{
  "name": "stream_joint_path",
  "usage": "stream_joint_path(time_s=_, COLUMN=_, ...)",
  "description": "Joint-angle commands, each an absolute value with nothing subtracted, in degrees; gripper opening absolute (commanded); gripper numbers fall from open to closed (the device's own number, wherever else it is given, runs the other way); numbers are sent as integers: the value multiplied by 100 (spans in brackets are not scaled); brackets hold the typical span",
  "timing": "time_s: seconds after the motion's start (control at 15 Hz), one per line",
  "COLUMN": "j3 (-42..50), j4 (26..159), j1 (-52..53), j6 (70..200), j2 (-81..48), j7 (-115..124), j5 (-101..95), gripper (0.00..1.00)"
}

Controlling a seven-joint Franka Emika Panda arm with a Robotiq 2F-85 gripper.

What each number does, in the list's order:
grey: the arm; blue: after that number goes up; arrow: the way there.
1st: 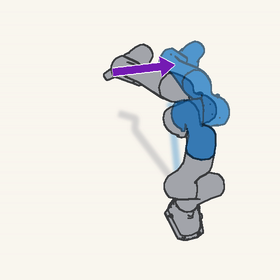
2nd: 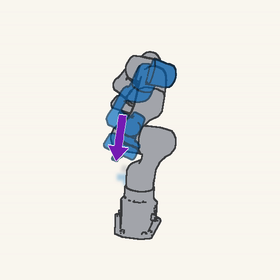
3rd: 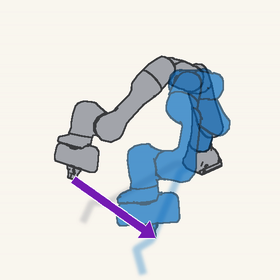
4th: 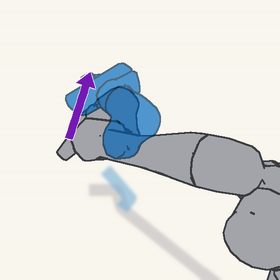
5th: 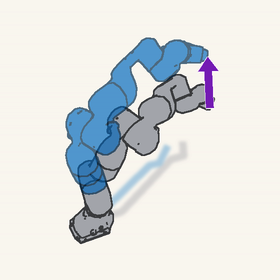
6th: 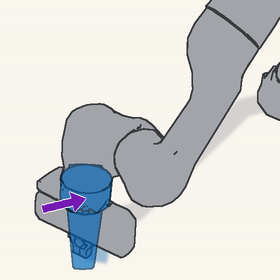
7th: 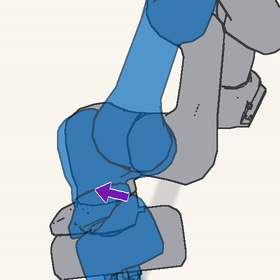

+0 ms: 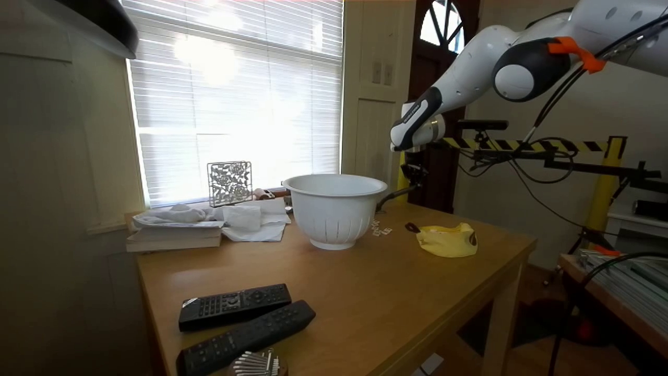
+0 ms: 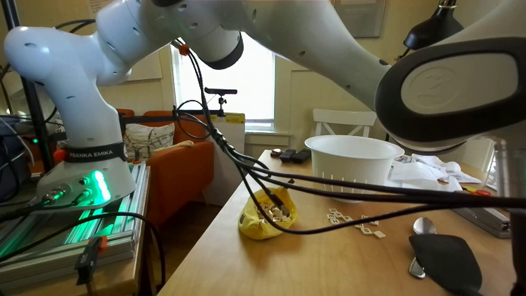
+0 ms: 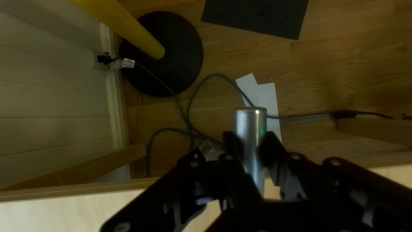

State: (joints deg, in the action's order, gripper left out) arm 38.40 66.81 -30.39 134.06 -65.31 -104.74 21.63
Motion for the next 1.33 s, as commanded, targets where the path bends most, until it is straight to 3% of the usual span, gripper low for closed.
stream_joint_path(time_s=0.0, j3=3990, j4=6692, j1=-2805, j6=12728, j2=-6433, j7=-9428, j5=2274, gripper=6)
stream_joint_path(time_s=0.33, j3=3933, j4=6296, j1=-2736, j6=11816, j2=-6517, j7=-7790, j5=2404, gripper=6)
stream_joint_path(time_s=0.4, j3=3146, j4=6157, j1=-3178, j6=11763, j2=-6266, j7=-7124, j5=1587, gripper=6)
stream_joint_path(time_s=0.67, j3=2376, j4=5480, j1=-3753, j6=10963, j2=-6337, j7=-5654, j5=1022, gripper=6)
stream_joint_path(time_s=1.2, j3=1293, j4=4628, j1=-4854, j6=9283, j2=-6449, j7=-3541, j5=889, gripper=6)
stream_joint_path(time_s=1.27, j3=1543, j4=4755, j1=-4743, j6=9143, j2=-6398, j7=-3389, j5=1229, gripper=6)
